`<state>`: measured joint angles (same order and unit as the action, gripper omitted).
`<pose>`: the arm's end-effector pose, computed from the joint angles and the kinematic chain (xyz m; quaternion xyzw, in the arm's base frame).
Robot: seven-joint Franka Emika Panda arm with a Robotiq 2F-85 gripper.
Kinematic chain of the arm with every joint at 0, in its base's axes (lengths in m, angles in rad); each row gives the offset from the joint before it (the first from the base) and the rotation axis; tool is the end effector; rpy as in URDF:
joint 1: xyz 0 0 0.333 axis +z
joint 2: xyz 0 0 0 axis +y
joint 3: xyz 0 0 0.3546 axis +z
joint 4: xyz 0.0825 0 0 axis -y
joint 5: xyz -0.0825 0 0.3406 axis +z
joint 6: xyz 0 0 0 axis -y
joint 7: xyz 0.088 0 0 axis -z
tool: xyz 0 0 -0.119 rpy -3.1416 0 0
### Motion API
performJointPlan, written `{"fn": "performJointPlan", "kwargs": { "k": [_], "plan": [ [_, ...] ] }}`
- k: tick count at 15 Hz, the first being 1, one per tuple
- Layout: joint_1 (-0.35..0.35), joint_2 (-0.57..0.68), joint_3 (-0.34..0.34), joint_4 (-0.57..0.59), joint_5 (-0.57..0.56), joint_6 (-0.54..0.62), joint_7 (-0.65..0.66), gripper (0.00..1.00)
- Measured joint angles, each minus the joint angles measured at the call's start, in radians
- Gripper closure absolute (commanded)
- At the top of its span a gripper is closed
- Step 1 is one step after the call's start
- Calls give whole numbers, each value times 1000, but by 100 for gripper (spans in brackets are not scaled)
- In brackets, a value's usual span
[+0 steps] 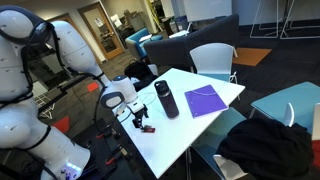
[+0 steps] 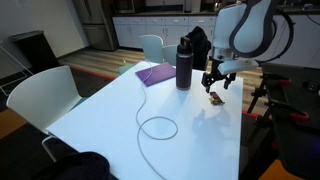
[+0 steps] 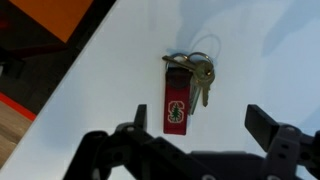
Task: Move the keys to the left on the table
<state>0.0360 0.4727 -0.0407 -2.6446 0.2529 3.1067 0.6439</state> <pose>0.4098 -0.0244 0.1532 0.9011 -0.4336 -0.0020 0.0064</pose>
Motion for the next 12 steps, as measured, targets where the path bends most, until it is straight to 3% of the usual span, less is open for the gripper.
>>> {"fn": "performJointPlan", "kwargs": {
  "k": [12],
  "plan": [
    [-2,144,33,81,49,25,-32,0]
  ]
}}
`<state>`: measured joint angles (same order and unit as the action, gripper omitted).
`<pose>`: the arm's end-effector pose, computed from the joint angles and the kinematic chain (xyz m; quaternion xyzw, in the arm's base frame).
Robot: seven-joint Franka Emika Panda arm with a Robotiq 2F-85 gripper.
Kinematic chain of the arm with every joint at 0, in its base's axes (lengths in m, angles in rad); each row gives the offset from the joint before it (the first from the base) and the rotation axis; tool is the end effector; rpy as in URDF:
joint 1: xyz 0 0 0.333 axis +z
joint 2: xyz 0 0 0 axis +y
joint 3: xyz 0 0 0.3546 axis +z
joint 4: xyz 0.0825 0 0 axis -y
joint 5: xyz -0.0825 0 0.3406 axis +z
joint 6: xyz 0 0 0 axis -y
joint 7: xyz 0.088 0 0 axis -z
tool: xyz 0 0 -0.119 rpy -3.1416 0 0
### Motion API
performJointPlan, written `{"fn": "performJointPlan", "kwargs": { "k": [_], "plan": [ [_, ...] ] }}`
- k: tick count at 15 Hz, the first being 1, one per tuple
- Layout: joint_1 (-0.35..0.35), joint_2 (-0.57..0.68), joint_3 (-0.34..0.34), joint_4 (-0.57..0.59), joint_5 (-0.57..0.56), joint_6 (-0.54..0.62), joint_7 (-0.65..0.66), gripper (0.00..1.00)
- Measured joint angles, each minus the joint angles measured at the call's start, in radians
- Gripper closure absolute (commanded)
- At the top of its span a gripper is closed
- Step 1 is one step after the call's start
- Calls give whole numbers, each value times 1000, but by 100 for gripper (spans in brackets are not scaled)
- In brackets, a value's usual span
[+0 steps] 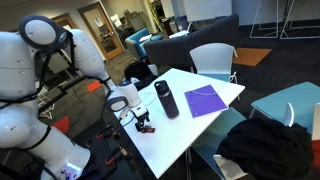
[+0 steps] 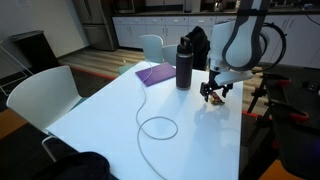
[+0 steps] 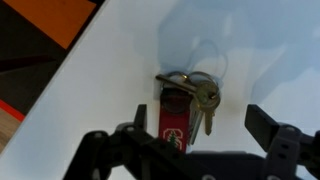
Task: Move the keys to the left on the table
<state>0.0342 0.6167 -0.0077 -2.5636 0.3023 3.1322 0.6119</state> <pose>0.4205 -0.0151 0.1082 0.9031 -0.4287 -0.0209 0.0116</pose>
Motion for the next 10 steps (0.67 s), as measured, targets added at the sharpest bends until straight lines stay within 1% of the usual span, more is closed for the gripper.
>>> {"fn": "performJointPlan", "kwargs": {
  "k": [1,2,8,10],
  "plan": [
    [0,5,0,3,1,0,0,25],
    [0,9,-1,5,1,0,0,26],
    [0,21,0,21,3,4,0,73],
    [1,21,0,29,3,4,0,86]
  ]
}}
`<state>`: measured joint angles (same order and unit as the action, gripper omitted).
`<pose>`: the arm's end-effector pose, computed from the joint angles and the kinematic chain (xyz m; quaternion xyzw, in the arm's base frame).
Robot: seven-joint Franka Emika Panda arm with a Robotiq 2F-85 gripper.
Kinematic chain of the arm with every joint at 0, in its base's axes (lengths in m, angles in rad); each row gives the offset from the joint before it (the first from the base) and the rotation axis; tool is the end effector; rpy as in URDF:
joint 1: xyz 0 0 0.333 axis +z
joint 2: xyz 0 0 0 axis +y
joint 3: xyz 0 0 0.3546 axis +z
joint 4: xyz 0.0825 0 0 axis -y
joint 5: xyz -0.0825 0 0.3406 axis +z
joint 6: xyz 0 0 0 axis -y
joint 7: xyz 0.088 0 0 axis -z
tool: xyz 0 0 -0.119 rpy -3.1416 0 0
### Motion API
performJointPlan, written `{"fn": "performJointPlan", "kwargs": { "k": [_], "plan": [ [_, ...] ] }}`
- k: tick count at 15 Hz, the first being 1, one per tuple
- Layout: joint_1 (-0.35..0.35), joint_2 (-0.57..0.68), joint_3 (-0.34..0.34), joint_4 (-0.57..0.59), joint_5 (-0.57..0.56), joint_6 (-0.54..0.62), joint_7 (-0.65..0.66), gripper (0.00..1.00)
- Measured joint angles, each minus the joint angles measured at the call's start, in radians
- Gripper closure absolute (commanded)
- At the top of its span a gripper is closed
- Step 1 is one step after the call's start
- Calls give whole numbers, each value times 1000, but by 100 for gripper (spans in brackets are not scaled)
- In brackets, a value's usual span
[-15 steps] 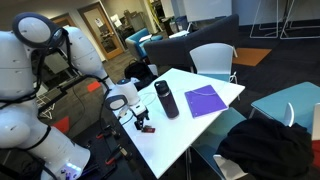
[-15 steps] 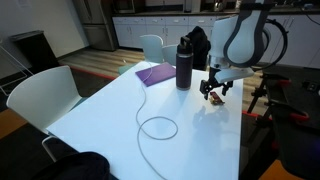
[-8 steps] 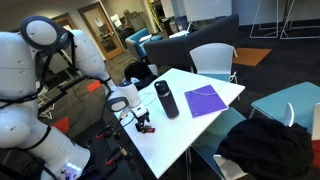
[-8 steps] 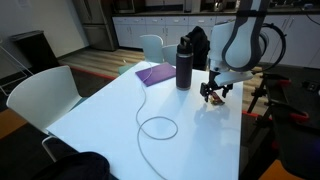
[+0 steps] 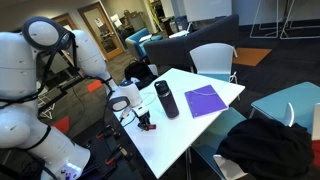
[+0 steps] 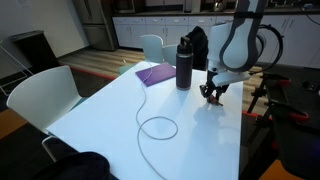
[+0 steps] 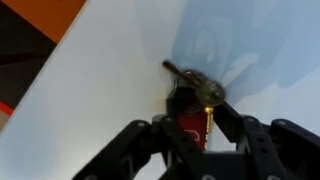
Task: Move the keys to the left on the table
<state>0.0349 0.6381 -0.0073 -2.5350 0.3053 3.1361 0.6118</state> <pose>0.4293 -0.0148 0.1037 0.9029 -0.4296 -0.0157 0.0096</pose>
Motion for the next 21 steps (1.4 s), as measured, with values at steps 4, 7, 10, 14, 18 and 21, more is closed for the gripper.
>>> {"fn": "performJointPlan", "kwargs": {
  "k": [4,7,10,14,18,21],
  "plan": [
    [1,-4,0,6,1,1,0,97],
    [4,-6,0,6,1,1,0,96],
    [-3,-42,26,-1,1,1,-1,96],
    [-150,-177,240,-24,35,-5,-83,96],
    [-339,-268,498,2,100,-11,-196,96],
    [-371,-272,558,63,100,-11,-207,85]
  ]
}}
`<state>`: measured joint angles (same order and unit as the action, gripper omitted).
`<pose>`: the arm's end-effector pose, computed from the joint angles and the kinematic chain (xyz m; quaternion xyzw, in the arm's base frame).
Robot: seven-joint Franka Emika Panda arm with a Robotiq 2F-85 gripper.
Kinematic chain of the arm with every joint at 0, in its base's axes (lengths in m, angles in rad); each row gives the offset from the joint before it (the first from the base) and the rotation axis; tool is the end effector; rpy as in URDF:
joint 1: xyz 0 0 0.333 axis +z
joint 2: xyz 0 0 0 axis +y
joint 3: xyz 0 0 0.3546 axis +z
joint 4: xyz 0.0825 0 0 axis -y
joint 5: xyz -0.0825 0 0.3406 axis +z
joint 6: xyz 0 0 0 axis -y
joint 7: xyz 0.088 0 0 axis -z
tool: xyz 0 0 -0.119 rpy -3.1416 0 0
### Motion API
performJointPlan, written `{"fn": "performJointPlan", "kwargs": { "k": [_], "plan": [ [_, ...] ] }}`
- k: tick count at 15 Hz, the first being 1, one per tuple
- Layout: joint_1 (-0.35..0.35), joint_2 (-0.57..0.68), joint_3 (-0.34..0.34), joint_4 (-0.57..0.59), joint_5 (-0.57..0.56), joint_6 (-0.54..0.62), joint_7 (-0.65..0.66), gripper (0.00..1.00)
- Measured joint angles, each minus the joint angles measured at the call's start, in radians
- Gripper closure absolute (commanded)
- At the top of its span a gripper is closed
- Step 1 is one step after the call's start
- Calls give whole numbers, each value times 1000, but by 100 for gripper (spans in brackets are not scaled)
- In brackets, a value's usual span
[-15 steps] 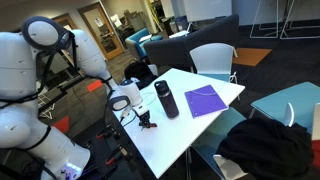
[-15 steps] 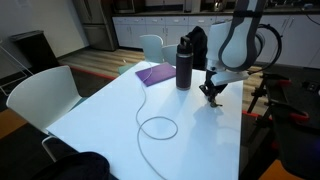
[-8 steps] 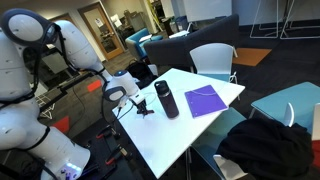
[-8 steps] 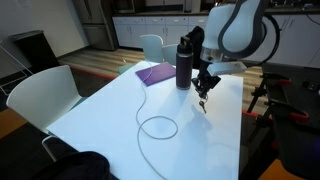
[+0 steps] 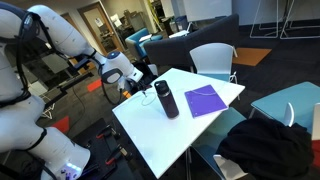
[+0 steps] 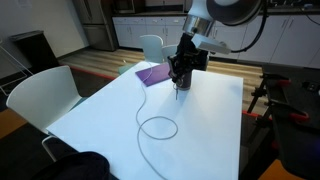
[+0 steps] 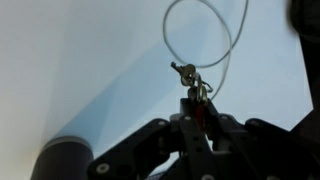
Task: Move the keys to the left on the table
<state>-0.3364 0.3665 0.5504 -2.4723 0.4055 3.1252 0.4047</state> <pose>0.4951 0.0706 0.2625 -0.9286 0.3168 -0.1015 0.1642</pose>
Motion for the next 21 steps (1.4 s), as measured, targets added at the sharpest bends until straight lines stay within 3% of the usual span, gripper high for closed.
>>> {"fn": "performJointPlan", "kwargs": {
  "k": [5,6,9,13,16,21],
  "plan": [
    [31,31,-24,72,7,-7,-26,85],
    [31,35,-24,73,7,-7,-26,96],
    [36,40,-27,75,22,1,-31,96],
    [58,129,-11,172,-11,142,-51,96],
    [139,226,-72,314,-68,161,-51,96],
    [332,387,-229,571,-86,138,-50,96]
  ]
}}
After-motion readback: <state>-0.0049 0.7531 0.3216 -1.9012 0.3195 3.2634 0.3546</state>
